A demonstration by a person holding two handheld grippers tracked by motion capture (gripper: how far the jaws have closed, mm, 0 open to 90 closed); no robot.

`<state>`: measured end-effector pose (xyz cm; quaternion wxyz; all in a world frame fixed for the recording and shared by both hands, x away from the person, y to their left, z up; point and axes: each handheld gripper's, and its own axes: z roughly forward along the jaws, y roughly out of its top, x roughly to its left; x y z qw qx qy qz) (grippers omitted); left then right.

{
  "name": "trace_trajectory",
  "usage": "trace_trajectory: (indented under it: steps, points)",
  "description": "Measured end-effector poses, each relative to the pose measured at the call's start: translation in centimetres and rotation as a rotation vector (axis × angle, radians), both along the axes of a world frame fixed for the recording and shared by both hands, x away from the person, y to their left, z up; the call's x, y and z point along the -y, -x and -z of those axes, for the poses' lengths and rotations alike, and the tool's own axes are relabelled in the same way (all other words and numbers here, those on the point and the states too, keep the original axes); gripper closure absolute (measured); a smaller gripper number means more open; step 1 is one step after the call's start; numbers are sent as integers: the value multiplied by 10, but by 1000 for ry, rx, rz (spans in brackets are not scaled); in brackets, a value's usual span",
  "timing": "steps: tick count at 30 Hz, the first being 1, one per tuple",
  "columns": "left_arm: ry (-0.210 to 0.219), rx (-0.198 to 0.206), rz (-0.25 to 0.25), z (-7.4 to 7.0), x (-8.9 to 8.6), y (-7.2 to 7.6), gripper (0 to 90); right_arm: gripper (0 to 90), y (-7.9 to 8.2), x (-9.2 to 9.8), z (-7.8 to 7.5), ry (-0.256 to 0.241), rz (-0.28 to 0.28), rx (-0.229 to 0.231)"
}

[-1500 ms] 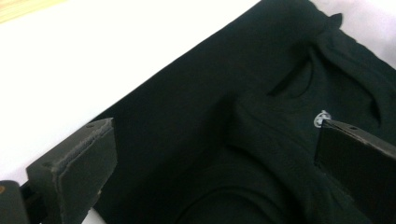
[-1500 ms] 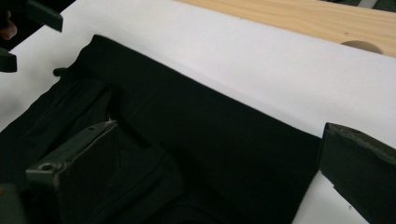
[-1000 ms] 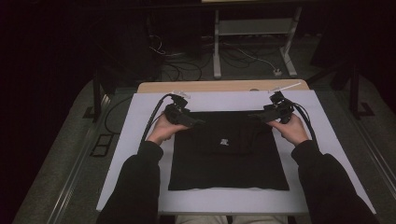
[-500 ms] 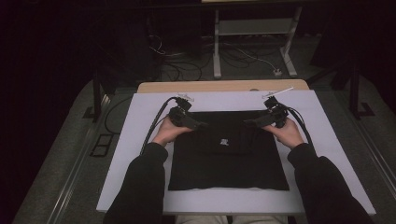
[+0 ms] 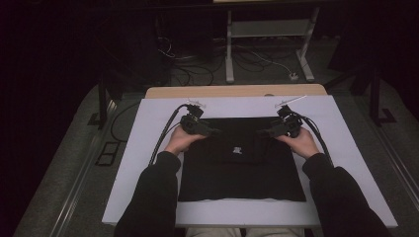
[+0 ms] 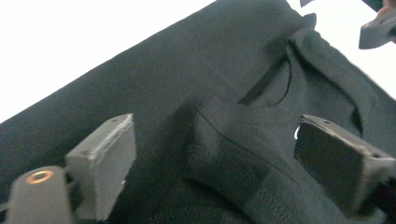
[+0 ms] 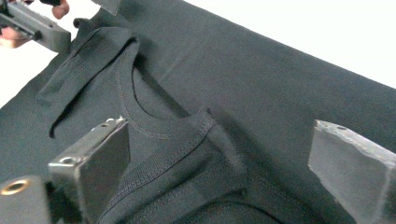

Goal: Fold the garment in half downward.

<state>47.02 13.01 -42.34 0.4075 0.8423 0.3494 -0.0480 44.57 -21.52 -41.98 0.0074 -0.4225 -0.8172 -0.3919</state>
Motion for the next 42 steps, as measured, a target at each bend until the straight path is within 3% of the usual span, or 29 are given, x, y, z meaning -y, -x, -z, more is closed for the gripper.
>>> trace_trajectory:
  steps: [9,14,16,20,24,31,37,42]
  points:
    - [8,-30,21,4,1,-1,262,156,-2,0,3,7,2,-10]
    - [15,-30,6,6,1,-2,355,271,-2,-1,5,34,19,-10]
    - [12,-28,2,7,1,-2,454,317,-3,-1,7,38,23,-17]
    - [-12,-23,14,8,3,-1,565,408,-3,-2,11,41,23,-23]
    - [-7,-17,16,7,3,0,682,512,-1,-2,13,54,22,-23]
    - [32,-13,15,3,2,1,777,748,2,-1,7,52,0,-5]
    - [67,-44,22,1,0,1,807,820,6,2,2,27,-1,15]
    - [56,-10,18,-5,-1,3,814,843,9,3,-2,14,-14,23]
